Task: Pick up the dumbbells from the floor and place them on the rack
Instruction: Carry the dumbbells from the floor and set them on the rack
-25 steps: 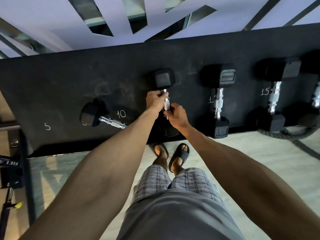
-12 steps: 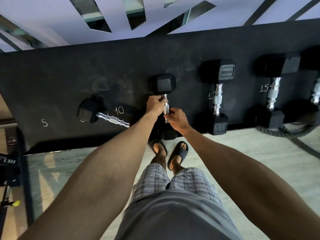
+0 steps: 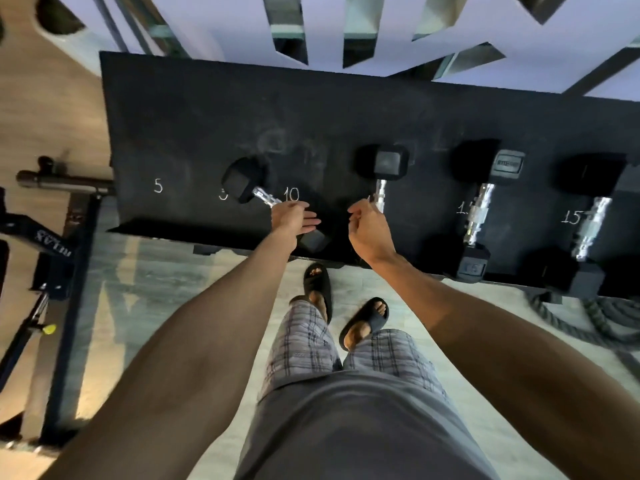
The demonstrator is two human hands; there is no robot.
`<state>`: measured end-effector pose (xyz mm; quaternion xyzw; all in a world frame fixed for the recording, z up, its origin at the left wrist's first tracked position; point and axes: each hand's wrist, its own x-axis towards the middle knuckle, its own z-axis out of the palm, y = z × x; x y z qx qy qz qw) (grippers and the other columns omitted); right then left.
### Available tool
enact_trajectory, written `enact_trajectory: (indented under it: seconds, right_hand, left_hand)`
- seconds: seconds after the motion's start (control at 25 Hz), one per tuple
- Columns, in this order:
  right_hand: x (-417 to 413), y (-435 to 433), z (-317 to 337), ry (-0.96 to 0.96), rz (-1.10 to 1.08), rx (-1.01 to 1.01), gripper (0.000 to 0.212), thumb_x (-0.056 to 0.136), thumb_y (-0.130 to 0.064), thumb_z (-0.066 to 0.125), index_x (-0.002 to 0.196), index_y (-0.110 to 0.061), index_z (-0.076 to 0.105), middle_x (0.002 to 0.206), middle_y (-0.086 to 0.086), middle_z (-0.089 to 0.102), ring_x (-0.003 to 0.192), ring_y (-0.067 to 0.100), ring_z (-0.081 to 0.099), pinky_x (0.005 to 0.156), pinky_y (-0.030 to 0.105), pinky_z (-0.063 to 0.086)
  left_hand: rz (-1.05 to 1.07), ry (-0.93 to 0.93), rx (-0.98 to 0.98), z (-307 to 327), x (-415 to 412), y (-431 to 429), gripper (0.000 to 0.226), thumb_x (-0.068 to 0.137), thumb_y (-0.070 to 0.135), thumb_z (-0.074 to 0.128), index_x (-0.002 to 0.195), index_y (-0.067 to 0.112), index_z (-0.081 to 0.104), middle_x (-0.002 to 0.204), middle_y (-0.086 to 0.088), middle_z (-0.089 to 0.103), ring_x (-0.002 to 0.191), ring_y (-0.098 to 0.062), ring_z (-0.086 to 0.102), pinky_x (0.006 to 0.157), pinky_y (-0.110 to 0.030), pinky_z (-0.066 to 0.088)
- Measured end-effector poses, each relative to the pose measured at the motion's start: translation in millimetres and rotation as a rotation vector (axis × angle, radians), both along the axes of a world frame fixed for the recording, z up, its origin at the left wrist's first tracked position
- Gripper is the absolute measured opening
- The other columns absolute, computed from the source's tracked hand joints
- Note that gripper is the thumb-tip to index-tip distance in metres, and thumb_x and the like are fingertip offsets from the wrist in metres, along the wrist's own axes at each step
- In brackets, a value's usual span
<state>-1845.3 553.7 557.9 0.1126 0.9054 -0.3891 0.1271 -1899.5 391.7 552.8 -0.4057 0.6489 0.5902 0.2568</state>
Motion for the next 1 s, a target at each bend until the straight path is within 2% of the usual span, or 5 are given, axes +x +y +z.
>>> enact_trajectory:
  seconds: [0.2,0.36,0.52,0.68,1.0]
  right_hand:
    - [-26.6,-67.0,-8.0,-0.005,0.225,0.095,0.027,0.093,-0.017,0.051,0.116,-0.008,0.061,0.112,0.012,0.063,0.109,0.028,0.055,0.097,0.041,0.047]
    - [-50.2,-106.7,-20.7,-0.153,0.319,0.270,0.031,0.092,-0.032,0.054,0.112,-0.010,0.062,0.112,0.013,0.064,0.110,0.033,0.055,0.093,0.043,0.045]
    - [-54.7,-118.5,-35.3,-0.241,0.306,0.344,0.028,0.091,-0.028,0.058,0.115,-0.014,0.059,0.113,0.009,0.066,0.113,0.030,0.056,0.096,0.044,0.039]
    - [-55.2,-121.5,-43.2,-0.273,0.254,0.336,0.026,0.090,-0.018,0.058,0.116,-0.017,0.060,0.109,0.008,0.066,0.114,0.025,0.052,0.099,0.045,0.036]
    - [-64.7,-136.4,-33.9,-0.278,-0.056,0.132,0.019,0.091,-0.020,0.060,0.109,-0.013,0.060,0.102,0.006,0.068,0.107,0.023,0.057,0.094,0.047,0.042]
  left_hand:
    - [0.269,-0.055,-0.040,-17.9,-2.3,-69.9,0.021,0.095,0.009,0.056,0.076,0.003,0.060,0.070,-0.011,0.063,0.060,-0.019,0.062,0.062,-0.030,0.057]
    - [0.319,-0.094,0.191,-26.7,-19.2,-91.5,0.014,0.100,0.017,0.053,0.093,0.009,0.062,0.091,-0.006,0.066,0.082,-0.017,0.063,0.082,-0.031,0.050]
    - [0.359,-0.106,0.365,-32.6,-39.4,-87.6,0.011,0.101,0.015,0.049,0.105,0.010,0.059,0.093,-0.004,0.067,0.082,-0.016,0.063,0.072,-0.028,0.050]
    - [0.409,-0.105,0.381,-41.2,-42.2,-83.2,0.016,0.100,0.014,0.053,0.085,0.011,0.058,0.066,-0.002,0.073,0.076,-0.017,0.064,0.072,-0.030,0.053]
    - [-0.062,0.070,0.118,-22.8,-88.4,-64.6,0.011,0.095,0.019,0.062,0.094,0.008,0.064,0.079,-0.005,0.069,0.078,-0.021,0.069,0.088,-0.038,0.058]
